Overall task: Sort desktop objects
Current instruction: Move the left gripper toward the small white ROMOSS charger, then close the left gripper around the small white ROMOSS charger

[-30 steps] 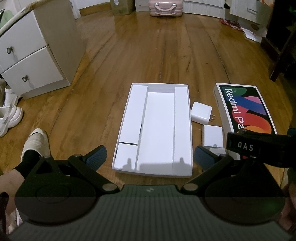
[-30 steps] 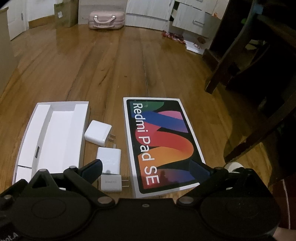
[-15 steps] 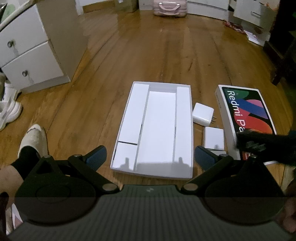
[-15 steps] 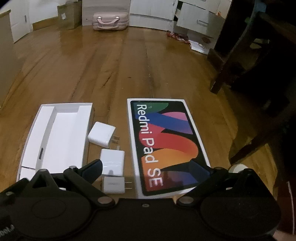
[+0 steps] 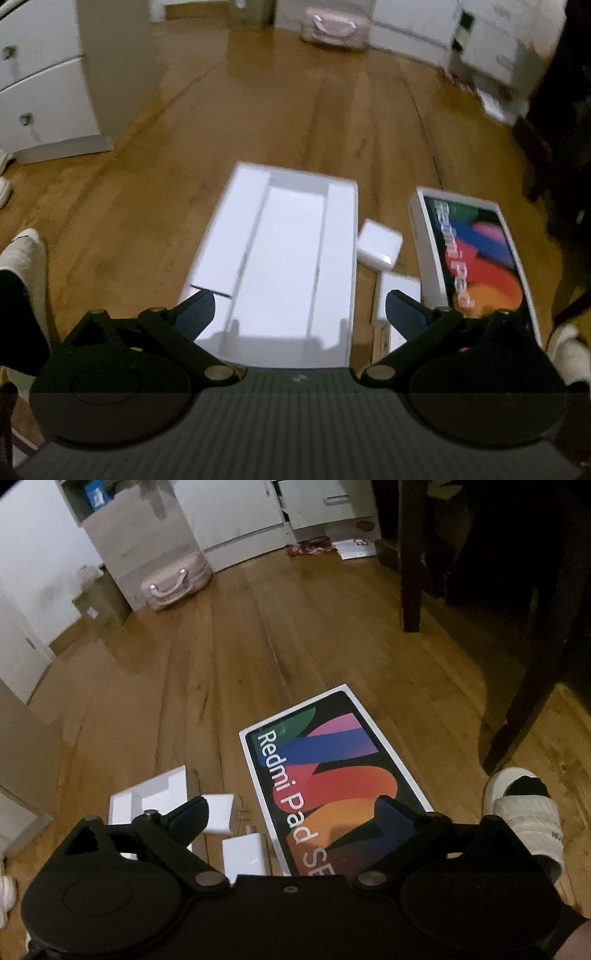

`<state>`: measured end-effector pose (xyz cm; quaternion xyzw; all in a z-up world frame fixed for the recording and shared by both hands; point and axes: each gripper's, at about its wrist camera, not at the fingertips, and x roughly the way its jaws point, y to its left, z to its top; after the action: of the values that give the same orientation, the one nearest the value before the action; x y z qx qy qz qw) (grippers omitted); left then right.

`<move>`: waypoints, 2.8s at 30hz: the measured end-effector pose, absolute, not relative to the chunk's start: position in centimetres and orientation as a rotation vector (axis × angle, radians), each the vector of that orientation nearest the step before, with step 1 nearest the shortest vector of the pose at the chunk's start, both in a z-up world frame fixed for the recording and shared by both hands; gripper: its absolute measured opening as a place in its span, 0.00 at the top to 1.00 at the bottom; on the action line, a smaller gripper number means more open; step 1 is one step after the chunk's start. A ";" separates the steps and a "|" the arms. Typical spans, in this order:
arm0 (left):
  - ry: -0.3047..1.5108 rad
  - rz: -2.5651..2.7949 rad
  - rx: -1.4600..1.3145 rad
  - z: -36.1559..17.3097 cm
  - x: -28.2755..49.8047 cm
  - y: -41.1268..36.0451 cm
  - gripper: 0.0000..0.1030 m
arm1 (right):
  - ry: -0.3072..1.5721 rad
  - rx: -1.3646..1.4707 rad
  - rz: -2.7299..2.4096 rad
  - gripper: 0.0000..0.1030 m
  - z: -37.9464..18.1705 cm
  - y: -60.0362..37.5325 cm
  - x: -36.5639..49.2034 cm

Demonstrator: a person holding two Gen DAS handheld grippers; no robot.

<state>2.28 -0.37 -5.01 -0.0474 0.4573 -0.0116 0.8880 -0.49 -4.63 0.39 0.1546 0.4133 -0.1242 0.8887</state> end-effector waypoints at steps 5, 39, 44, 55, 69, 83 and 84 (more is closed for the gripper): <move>1.000 -0.131 -0.057 -7.5 2.7 -3.4 0.17 | 0.861 0.303 -0.219 0.19 -0.1 -4.9 0.1; 1.018 -0.257 -0.089 -14.1 4.3 -8.3 0.44 | 0.959 0.555 -0.350 0.19 -8.0 -12.2 1.8; 1.027 -0.259 -0.069 -14.7 4.2 -8.7 0.44 | 0.973 0.523 -0.334 0.19 -8.1 -11.9 2.1; 1.028 -0.246 -0.072 -14.6 4.5 -8.9 0.48 | 0.991 0.488 -0.321 0.19 -8.1 -11.4 2.4; 1.040 -0.243 -0.079 -15.4 4.9 -9.3 0.58 | 0.999 0.474 -0.335 0.19 -8.2 -11.3 2.5; 1.023 -0.231 -0.036 -13.9 4.4 -8.7 0.59 | 0.988 0.495 -0.346 0.19 -8.0 -11.6 2.3; 1.027 -0.230 -0.046 -13.8 4.4 -8.5 0.60 | 0.987 0.497 -0.347 0.19 -8.0 -11.5 2.3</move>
<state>4.42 -8.54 -13.82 -0.0221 0.4903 -0.1097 0.8644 2.26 -11.53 -8.03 0.2346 0.4665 -0.1640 0.8369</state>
